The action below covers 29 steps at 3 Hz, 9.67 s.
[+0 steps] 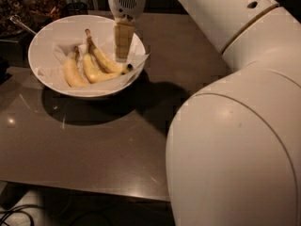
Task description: Pick banana from white bowl
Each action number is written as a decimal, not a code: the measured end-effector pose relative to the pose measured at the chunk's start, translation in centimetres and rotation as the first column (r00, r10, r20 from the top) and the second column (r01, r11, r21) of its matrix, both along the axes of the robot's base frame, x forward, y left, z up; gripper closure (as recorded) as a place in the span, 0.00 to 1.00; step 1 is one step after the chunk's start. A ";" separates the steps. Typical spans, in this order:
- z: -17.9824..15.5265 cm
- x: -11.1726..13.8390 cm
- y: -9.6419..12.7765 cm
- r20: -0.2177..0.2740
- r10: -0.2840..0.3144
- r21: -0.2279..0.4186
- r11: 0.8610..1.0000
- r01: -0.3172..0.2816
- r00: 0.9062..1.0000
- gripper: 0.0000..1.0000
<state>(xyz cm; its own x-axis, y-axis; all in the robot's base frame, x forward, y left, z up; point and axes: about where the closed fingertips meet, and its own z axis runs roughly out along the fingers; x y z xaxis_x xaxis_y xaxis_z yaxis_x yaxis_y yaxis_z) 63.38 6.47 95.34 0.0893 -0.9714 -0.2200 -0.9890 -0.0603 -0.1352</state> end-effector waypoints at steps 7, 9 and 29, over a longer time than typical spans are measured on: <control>-3.5 1.9 2.2 -0.225 -0.294 0.034 0.951 0.309 0.929 0.40; -5.4 2.7 2.6 -0.276 -0.325 0.023 0.939 0.344 0.905 0.40; 3.6 -13.4 -2.9 -0.030 -0.371 0.296 0.884 0.363 0.928 1.00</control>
Offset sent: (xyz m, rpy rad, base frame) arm -0.0419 -0.0268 -0.0218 -0.2109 0.3166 -0.0284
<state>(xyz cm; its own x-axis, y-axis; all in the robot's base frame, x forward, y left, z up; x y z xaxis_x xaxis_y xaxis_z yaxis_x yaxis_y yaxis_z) 49.94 3.54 98.98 -0.2513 -0.8289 -0.4998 -0.9284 0.3525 -0.1178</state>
